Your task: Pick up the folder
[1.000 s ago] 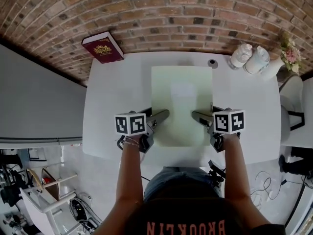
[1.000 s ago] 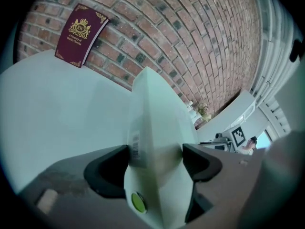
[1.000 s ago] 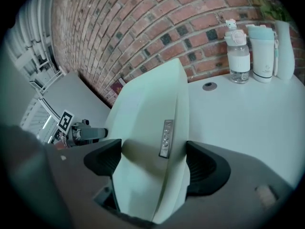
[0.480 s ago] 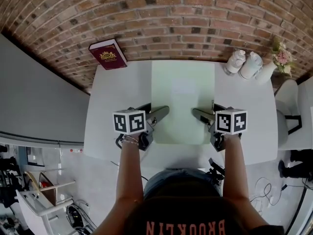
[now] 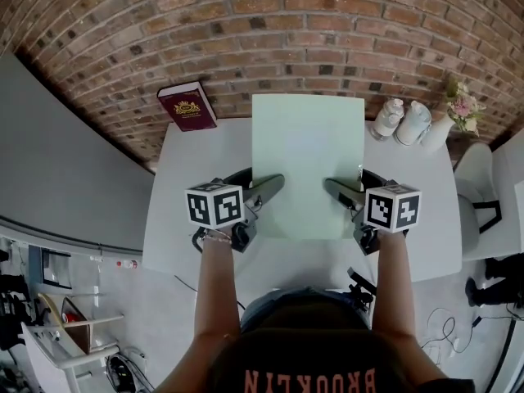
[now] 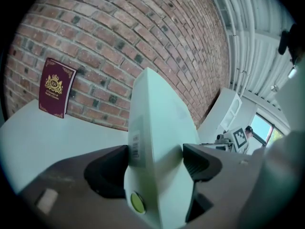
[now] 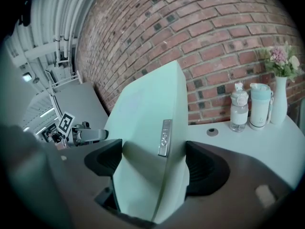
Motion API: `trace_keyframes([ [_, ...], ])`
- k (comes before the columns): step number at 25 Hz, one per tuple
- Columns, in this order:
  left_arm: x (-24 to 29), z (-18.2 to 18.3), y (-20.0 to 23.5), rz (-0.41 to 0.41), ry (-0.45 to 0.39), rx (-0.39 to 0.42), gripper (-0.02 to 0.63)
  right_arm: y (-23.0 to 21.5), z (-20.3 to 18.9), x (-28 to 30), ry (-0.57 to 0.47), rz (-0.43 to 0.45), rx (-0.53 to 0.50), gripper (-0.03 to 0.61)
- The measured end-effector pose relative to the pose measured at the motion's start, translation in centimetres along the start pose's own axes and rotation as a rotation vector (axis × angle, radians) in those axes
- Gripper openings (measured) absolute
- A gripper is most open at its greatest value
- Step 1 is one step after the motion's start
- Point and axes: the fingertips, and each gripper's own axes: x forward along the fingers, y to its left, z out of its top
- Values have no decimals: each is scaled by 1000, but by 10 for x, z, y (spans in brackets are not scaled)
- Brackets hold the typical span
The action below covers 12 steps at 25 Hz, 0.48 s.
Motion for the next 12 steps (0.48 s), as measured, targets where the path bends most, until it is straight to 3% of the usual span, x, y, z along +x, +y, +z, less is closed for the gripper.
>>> trace_keyframes([
  [12, -17, 46, -38, -46, -151, 120, 370, 23, 54, -38, -223, -15, -117, 413],
])
